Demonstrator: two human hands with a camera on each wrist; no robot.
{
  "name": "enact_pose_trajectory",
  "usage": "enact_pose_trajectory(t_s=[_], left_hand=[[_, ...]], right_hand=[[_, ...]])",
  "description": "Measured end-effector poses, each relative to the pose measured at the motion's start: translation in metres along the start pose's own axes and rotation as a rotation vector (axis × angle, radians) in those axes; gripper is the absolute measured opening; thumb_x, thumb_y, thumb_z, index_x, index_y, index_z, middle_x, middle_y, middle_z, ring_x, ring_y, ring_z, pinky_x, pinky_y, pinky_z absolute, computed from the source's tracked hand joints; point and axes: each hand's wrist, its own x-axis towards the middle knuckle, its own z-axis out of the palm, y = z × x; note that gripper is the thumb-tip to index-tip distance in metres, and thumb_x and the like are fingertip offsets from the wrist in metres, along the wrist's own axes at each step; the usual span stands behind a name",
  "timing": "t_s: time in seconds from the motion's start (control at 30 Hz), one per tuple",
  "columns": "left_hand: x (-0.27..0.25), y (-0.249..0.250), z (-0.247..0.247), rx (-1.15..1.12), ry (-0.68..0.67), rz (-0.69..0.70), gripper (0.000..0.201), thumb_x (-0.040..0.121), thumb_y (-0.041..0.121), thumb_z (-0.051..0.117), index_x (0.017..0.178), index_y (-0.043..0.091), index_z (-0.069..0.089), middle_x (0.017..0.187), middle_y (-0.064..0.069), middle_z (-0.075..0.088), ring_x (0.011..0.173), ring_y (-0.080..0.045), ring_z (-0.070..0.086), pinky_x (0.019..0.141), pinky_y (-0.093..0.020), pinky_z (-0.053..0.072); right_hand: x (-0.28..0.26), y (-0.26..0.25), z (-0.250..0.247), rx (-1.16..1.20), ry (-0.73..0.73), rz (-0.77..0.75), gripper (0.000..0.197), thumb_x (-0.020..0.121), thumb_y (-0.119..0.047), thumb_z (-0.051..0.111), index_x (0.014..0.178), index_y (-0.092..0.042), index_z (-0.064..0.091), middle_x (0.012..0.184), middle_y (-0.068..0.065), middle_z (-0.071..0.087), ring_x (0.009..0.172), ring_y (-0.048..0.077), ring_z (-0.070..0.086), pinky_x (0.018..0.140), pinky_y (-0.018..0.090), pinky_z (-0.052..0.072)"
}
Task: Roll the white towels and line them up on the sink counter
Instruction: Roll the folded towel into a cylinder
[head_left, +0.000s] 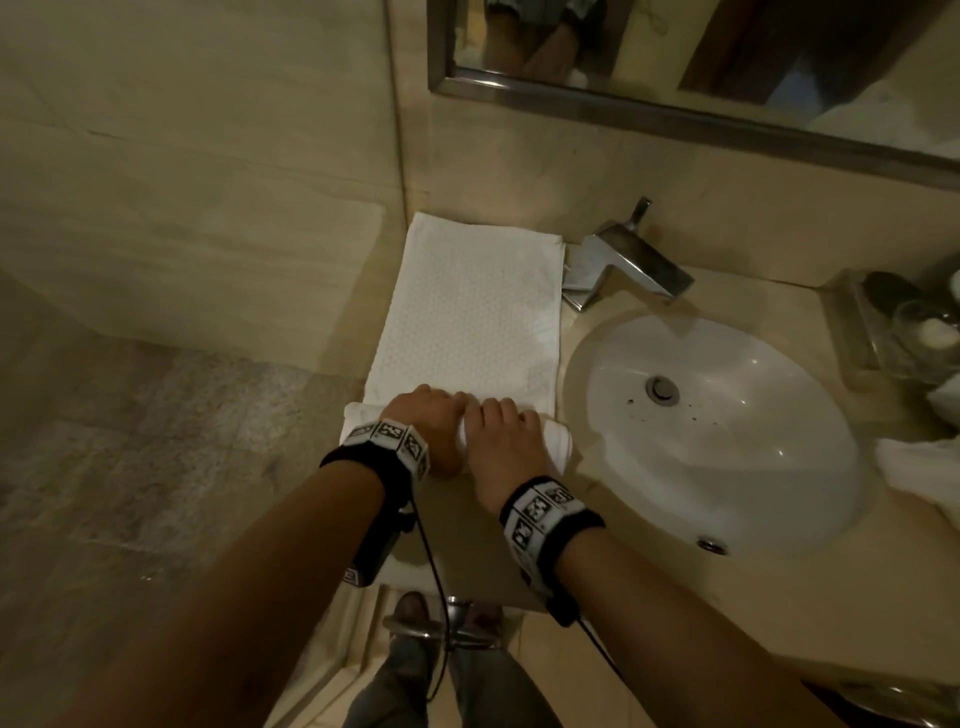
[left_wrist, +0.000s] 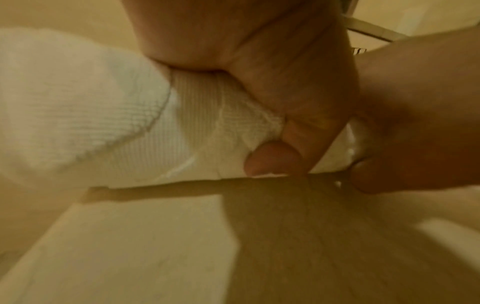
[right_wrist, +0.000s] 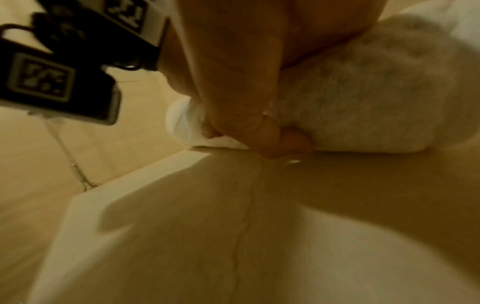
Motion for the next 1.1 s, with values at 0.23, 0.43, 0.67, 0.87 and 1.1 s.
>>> enact_pose_trajectory(t_s=[0.23,0.43,0.67,0.87,1.1], left_hand=[[-0.026,0.0,0.03,0.223,0.41,0.081,0.047,0.076,0.04,0.062,0.114,0.013,0.056,0.102,-0.006,0.061,0.088,-0.025,0.051,0.08,-0.038,0.042],[0.004,0.002,-0.002,0.141,0.166,0.024,0.054,0.074,0.042,0.063,0.12,0.021,0.045,0.117,-0.003,0.057,0.105,-0.024,0.053,0.089,-0.035,0.04],[0.02,-0.002,-0.021,0.051,-0.014,0.042,0.038,0.085,0.041,0.048,0.118,0.023,0.053,0.116,0.0,0.063,0.104,-0.022,0.061,0.085,-0.032,0.046],[-0.011,0.006,-0.001,0.261,0.221,0.068,0.044,0.083,0.039,0.047,0.12,0.015,0.041,0.119,-0.01,0.045,0.107,-0.028,0.041,0.089,-0.04,0.038],[0.0,0.012,-0.014,0.233,0.156,0.028,0.05,0.081,0.037,0.058,0.124,0.016,0.042,0.122,-0.008,0.045,0.112,-0.026,0.041,0.092,-0.037,0.038]], right_hand=[[0.034,0.009,-0.011,0.134,-0.102,0.09,0.054,0.068,-0.043,0.063,0.114,-0.018,0.05,0.115,0.003,0.06,0.108,0.026,0.054,0.094,0.041,0.042],[0.029,0.011,-0.008,0.159,-0.053,0.105,0.064,0.069,-0.037,0.066,0.125,-0.015,0.044,0.123,0.005,0.05,0.115,0.026,0.046,0.101,0.041,0.037],[0.018,0.009,-0.006,-0.06,-0.008,-0.004,0.082,0.07,-0.02,0.068,0.141,-0.009,0.029,0.13,0.011,0.039,0.117,0.029,0.038,0.103,0.044,0.031],[0.037,0.01,-0.011,0.045,-0.029,0.097,0.065,0.07,-0.038,0.068,0.125,-0.015,0.042,0.123,0.006,0.049,0.113,0.026,0.045,0.097,0.041,0.036],[0.04,0.014,-0.025,0.18,-0.182,0.165,0.057,0.076,-0.031,0.061,0.127,-0.015,0.044,0.125,0.007,0.053,0.118,0.027,0.047,0.103,0.041,0.035]])
